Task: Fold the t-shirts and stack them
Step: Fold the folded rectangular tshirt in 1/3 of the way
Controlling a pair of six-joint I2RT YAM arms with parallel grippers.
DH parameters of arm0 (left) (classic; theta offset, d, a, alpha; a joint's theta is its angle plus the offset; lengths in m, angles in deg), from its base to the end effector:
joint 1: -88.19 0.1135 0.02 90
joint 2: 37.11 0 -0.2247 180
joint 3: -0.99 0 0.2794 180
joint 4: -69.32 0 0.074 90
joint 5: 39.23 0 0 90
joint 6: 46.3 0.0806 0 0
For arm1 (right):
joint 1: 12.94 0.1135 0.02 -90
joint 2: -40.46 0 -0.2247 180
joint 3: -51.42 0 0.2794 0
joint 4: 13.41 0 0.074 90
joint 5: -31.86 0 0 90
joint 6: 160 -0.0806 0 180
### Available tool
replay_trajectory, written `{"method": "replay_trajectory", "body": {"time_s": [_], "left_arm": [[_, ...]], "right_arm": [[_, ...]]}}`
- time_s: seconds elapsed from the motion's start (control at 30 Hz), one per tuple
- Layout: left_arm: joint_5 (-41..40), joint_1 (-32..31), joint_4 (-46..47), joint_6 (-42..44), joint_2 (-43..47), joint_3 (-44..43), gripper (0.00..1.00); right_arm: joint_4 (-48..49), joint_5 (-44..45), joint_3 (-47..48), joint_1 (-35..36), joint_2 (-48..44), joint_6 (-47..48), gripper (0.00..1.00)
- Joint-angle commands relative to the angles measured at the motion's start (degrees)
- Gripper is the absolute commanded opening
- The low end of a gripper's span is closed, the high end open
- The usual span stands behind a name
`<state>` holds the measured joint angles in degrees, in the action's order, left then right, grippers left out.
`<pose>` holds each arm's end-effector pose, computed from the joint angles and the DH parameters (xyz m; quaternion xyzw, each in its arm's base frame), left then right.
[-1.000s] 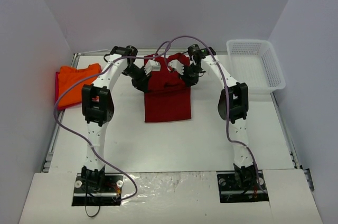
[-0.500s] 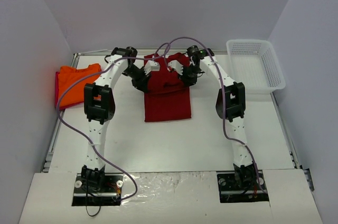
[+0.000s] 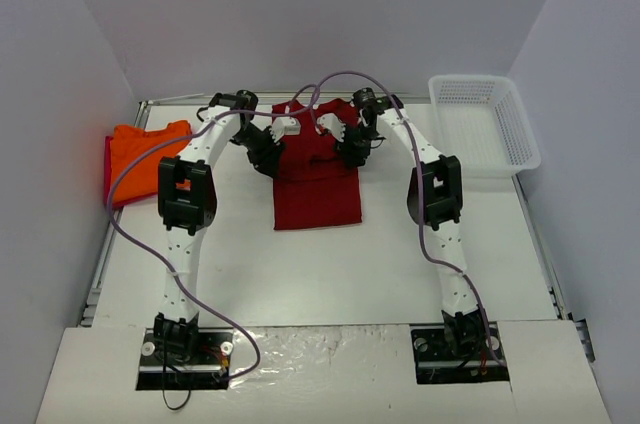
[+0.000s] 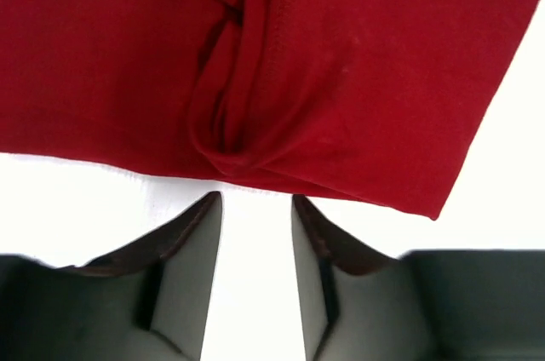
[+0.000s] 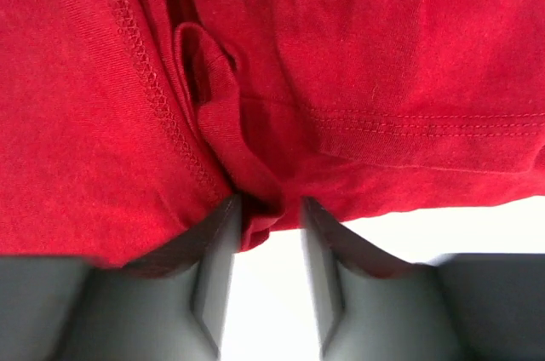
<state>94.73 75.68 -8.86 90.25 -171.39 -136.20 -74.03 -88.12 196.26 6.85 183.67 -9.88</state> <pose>0.4657 -0.1606 0.1609 0.4950 0.7765 -0.3201 0.2223 0.5070 0.2252 0.1328 -0.6508 0.6691 0.1449 0.3283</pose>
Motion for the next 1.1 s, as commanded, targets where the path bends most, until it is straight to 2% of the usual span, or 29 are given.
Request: {"method": "replay_trajectory", "body": {"time_s": [0.0,0.17,0.27,0.43,0.53,0.7,0.73,0.83,0.87,0.93,0.97,1.07], "left_arm": [[-1.2,0.6,1.3,-0.8,2.0,0.4,0.38],[-2.0,0.6,6.1,-1.5,4.9,2.5,0.51],[-2.8,0.6,9.8,-3.7,8.4,4.8,0.54],[-3.4,0.6,10.8,-6.6,12.9,6.7,0.57],[-3.4,0.6,13.1,-8.6,16.3,10.4,0.63],[-4.1,0.6,20.8,-13.2,24.8,18.7,0.71],[-4.6,0.6,21.8,-14.1,26.0,20.3,0.73],[-7.5,0.6,25.8,-18.6,29.7,25.8,0.76],[-7.6,0.7,26.0,-19.6,30.6,27.6,0.76],[-8.2,0.9,26.0,-21.0,31.4,29.2,0.76],[-8.3,1.2,26.4,-22.0,32.4,31.2,0.76],[-9.2,1.8,31.1,-23.2,36.2,37.3,0.77]], "right_arm": [[-0.4,-0.2,1.7,-0.5,-0.1,-0.7,0.4],[3.6,0.7,0.7,-0.5,-3.2,-3.2,0.41],[10.1,2.0,-3.0,-0.4,-7.4,-7.0,0.41],[21.6,6.9,-10.7,-0.4,-14.7,-13.1,0.42],[26.4,8.3,-14.0,-0.3,-19.4,-16.1,0.42],[27.6,6.2,-19.1,0.2,-24.8,-16.4,0.42],[27.5,5.1,-22.5,0.6,-26.0,-15.8,0.41],[26.3,3.0,-28.6,2.3,-31.1,-14.1,0.29],[25.9,3.4,-29.8,3.8,-31.8,-13.7,0.16],[25.3,4.3,-32.8,5.4,-32.9,-13.8,0.03],[25.0,4.8,-33.6,6.9,-33.1,-13.7,0.0],[24.3,4.9,-35.7,9.4,-32.9,-14.0,0.0]]}}
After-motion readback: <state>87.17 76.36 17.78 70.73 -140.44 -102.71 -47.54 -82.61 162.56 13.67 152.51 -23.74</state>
